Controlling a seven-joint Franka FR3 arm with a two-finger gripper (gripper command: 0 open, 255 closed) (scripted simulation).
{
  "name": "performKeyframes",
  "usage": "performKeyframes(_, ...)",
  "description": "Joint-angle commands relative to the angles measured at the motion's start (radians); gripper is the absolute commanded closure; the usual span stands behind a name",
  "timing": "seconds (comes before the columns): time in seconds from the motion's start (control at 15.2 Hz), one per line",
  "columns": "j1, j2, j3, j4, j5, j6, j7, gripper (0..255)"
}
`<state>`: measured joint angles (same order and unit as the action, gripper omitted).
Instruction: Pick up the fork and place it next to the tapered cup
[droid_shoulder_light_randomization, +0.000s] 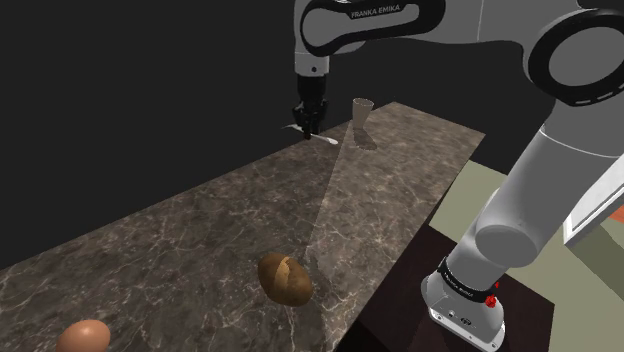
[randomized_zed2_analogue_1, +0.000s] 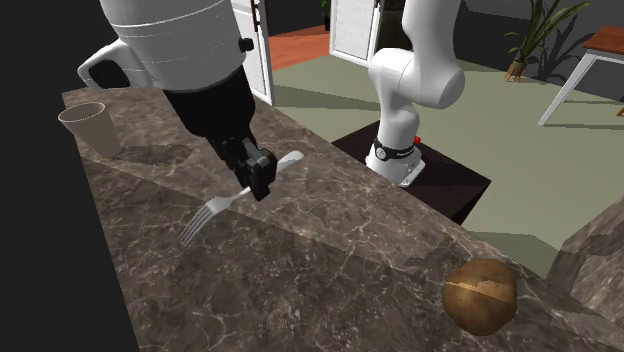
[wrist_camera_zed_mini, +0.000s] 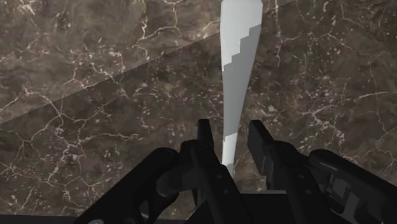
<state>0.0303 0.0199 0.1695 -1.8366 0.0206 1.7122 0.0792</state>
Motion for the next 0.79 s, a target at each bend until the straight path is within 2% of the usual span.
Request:
performKeyframes(0.0, 0.0, -0.005, 0.0, 0.02, 0.001, -0.025, 0.0, 255)
performKeyframes(0.07, 0.0, -0.006, 0.0, 0.031, 0.001, -0.037, 0.001, 255)
performKeyframes(0.73, -0.118, -0.048, -0.12, -0.018, -0.03, -0.031, -0.232, 255)
